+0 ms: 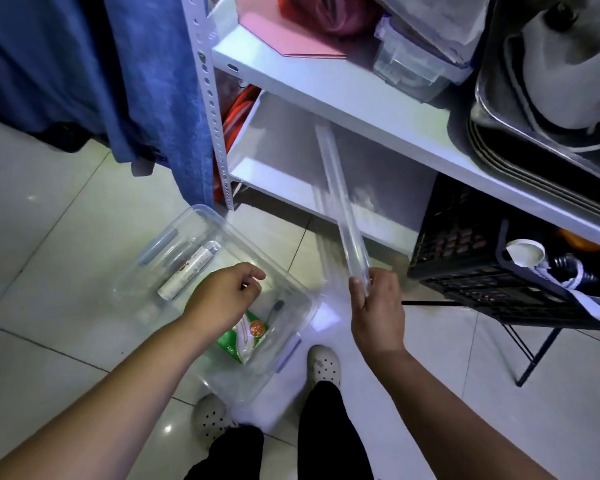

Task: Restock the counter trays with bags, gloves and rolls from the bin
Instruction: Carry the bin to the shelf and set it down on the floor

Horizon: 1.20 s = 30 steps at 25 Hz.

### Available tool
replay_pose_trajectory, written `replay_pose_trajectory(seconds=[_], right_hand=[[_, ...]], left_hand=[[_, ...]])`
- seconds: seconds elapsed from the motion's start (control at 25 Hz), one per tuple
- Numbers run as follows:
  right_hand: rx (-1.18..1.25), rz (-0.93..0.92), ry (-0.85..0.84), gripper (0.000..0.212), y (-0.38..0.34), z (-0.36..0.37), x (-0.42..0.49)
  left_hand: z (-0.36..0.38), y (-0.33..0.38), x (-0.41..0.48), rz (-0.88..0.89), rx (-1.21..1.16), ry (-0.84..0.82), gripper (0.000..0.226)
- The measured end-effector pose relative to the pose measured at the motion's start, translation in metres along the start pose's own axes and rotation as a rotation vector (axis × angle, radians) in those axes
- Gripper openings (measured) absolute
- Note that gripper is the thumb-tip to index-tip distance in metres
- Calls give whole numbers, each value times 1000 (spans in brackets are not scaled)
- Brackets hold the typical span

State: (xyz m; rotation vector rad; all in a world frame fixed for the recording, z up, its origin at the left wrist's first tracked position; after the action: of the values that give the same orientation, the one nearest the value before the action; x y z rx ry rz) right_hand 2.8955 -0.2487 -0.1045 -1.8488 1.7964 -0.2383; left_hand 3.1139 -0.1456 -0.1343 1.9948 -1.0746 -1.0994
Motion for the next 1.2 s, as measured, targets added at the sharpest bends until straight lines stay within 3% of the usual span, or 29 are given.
replay_pose_trajectory(seconds=[0.08,0.28,0.4,0.64,0.76,0.88,1.0,1.12,1.2], right_hand=[[-63,-115,-30,29,-15,10,-28],[-243,-407,-157,29,-35,46,-91],[-343,-544,-223,35,-33,79,-103],[-295,-629,-501,35,3,172,-96],[-234,-539,-494,29,33,205,-77],[-214,-406,-300,21,68,213,-39],[-320,-265,-141,29,94,223,6],[-400,-133,-183,44,109,242,37],[-317,-12,-285,47,115,253,47]], left_hand=[[-10,-4,-2,-14,-92,22,15],[-27,-23,-17,-255,-742,306,33],[-28,-60,-32,-358,-795,497,37],[0,-165,-52,-619,-808,624,27],[21,-222,-62,-738,-684,655,15],[38,-264,-73,-789,-478,676,25],[51,-286,-73,-735,-264,672,27],[64,-303,-68,-721,-226,674,40],[70,-313,-63,-723,-247,684,35]])
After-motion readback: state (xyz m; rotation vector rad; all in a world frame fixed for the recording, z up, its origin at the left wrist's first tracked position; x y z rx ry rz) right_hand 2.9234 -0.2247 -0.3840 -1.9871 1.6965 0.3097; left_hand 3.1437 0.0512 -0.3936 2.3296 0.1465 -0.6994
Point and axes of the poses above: each hand's wrist, its own x-axis towards the middle knuckle, its own z-axis out of the palm, y = z × x, the point moved 4 cm from there along x, towards the middle knuckle, and after that the axes turned 8 degrees about z, right-handed, at the moved point
